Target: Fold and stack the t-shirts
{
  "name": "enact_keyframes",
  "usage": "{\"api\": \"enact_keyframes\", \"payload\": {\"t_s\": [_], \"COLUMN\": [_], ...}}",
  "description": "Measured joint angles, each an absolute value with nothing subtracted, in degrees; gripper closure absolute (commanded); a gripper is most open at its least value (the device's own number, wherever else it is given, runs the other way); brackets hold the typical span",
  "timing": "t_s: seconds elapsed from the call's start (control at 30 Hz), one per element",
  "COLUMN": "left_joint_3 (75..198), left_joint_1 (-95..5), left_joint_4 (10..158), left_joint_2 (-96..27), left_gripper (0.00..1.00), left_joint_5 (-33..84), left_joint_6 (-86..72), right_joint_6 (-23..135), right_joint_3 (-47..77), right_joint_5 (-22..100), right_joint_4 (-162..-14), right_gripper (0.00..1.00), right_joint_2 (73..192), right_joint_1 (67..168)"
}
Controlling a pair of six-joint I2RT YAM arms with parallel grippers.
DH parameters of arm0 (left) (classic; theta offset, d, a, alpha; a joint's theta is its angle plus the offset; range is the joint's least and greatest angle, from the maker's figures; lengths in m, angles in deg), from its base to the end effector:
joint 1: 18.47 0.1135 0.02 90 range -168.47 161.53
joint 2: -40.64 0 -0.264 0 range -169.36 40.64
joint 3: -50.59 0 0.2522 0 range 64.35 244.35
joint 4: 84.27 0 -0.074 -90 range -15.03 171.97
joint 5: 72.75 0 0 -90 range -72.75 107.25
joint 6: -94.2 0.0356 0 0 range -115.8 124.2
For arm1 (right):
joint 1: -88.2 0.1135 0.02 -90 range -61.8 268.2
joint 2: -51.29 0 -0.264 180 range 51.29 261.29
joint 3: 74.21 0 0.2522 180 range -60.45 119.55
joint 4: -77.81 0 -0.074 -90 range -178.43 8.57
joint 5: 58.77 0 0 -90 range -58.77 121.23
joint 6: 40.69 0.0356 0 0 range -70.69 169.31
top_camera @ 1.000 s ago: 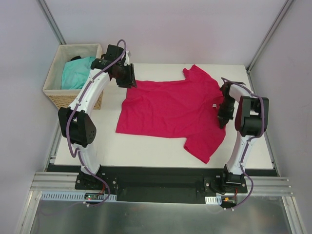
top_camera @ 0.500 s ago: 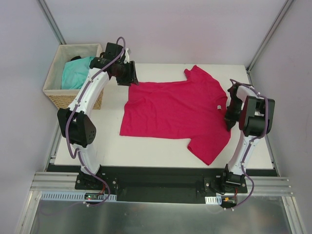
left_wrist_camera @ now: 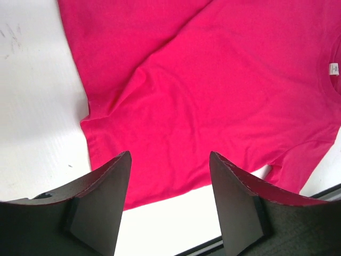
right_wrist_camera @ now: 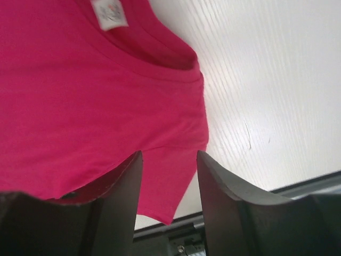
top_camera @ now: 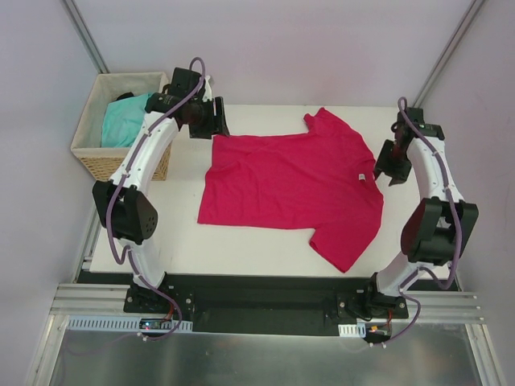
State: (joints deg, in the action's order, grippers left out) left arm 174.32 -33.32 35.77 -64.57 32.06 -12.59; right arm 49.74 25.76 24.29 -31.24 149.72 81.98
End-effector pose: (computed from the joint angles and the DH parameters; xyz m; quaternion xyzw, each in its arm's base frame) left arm 0.3937 -0.1138 0.3766 0.0377 0.9047 -0.2242 0.3603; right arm 0.3467 -0.0421 0.2791 0.0678 0.9798 -0.0685 0.1752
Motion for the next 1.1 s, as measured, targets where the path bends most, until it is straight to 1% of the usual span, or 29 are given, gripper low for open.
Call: {"api": "enact_keyframes", "payload": {"t_s": [0.1, 0.23, 0.47, 0.57, 0.77, 0.8, 0.83, 0.87, 0.9, 0.93, 1.0, 1.1], "left_joint_3": [176.3, 181.4, 187.4, 189.6, 190.7, 190.7, 190.7, 190.6, 190.5, 190.2, 189.2, 187.5], "left_joint_1": [-32.8, -31.6, -28.8, -27.2, -25.5, -25.4, -25.5, -25.6, -25.6, -25.6, -25.7, -25.9], "left_joint_4": [35.6, 35.7, 36.3, 36.4, 36.5, 36.6, 36.6, 36.8, 37.0, 37.7, 38.8, 39.8], "left_joint_2": [-65.3, -68.7, -78.5, -84.0, -90.4, -90.8, -91.0, -91.0, -91.0, -90.7, -90.3, -89.8], "left_gripper": [0.41, 0.42, 0.44, 0.44, 0.52, 0.58, 0.61, 0.63, 0.67, 0.69, 0.71, 0.72], "left_joint_5": [31.3, 30.0, 29.2, 30.5, 33.0, 33.6, 34.2, 35.0, 35.4, 36.2, 37.0, 38.2], "left_joint_6": [-12.5, -12.5, -12.3, -12.6, -13.2, -13.4, -13.5, -13.7, -13.8, -13.8, -13.8, -13.8], "right_joint_6": [49.8, 49.9, 49.9, 49.5, 49.3, 49.3, 49.3, 49.3, 49.3, 49.2, 48.5, 46.7], "right_joint_3": [28.4, 30.0, 30.8, 31.8, 32.1, 32.2, 32.5, 33.2, 34.7, 36.6, 41.4, 49.4], "right_joint_5": [28.1, 35.9, 52.5, 56.2, 61.6, 63.0, 64.2, 65.6, 67.5, 69.3, 72.1, 74.9], "right_joint_4": [-32.9, -35.7, -37.2, -37.0, -36.4, -36.5, -36.6, -36.6, -36.5, -36.8, -36.4, -34.9], "right_gripper": [0.51, 0.53, 0.53, 0.53, 0.54, 0.55, 0.57, 0.61, 0.79, 0.88, 0.99, 0.99], "right_joint_2": [146.1, 145.7, 151.5, 154.0, 154.3, 154.3, 154.4, 154.8, 155.6, 156.8, 160.3, 167.3], "right_joint_1": [82.3, 82.6, 84.9, 87.1, 91.4, 92.3, 92.8, 93.4, 94.2, 95.2, 97.9, 103.2]}}
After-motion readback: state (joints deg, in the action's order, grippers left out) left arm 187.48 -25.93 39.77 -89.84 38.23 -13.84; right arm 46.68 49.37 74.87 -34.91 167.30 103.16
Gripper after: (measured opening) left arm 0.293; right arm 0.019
